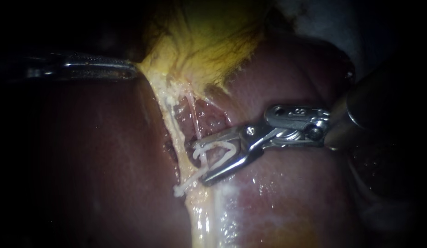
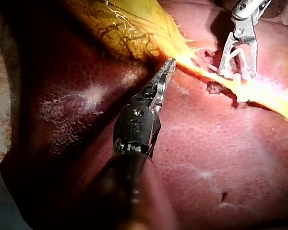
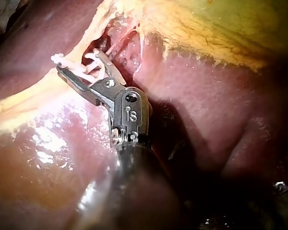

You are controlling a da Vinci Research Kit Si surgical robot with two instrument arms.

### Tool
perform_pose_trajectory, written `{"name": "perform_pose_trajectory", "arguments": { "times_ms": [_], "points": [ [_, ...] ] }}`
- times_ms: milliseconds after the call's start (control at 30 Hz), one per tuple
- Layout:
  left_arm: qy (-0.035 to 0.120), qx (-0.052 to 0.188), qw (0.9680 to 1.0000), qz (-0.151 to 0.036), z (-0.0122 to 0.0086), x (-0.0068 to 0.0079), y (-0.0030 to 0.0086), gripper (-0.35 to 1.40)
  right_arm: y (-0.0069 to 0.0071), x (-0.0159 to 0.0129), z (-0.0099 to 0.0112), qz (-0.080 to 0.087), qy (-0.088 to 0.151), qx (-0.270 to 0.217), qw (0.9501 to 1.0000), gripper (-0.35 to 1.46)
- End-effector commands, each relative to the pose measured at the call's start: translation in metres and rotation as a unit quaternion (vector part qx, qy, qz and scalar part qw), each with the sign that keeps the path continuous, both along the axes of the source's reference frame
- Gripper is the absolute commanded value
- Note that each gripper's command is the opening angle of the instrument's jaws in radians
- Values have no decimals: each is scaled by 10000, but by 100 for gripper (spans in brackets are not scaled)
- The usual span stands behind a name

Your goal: Clipping second clip left tube

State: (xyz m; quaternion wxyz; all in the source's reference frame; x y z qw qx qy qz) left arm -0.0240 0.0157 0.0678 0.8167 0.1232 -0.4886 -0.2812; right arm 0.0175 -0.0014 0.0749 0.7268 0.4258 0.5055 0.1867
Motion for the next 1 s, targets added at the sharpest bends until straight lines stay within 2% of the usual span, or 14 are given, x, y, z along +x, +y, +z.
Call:
{"name": "perform_pose_trajectory", "arguments": {
  "times_ms": [33, 300, 467, 800, 1000],
  "points": [
    [1, -1, 10000, -1, 0, 0, 0, -35, 0, 0, 3, 2, -14, 16, 10000, 54],
    [2, -1, 10000, -2, 0, -1, 0, -35, -4, 7, 22, 34, -63, 79, 9999, 54],
    [2, -1, 10000, -3, 0, -1, 0, -35, -1, 17, 26, 55, 36, 180, 9998, 54],
    [2, -2, 10000, -3, 1, -1, 0, -35, 1, 39, 28, -11, 137, 389, 9991, 53],
    [2, -2, 10000, -3, 1, -1, 0, -35, -1, 46, 28, -130, 265, 489, 9984, 53]
  ]
}}
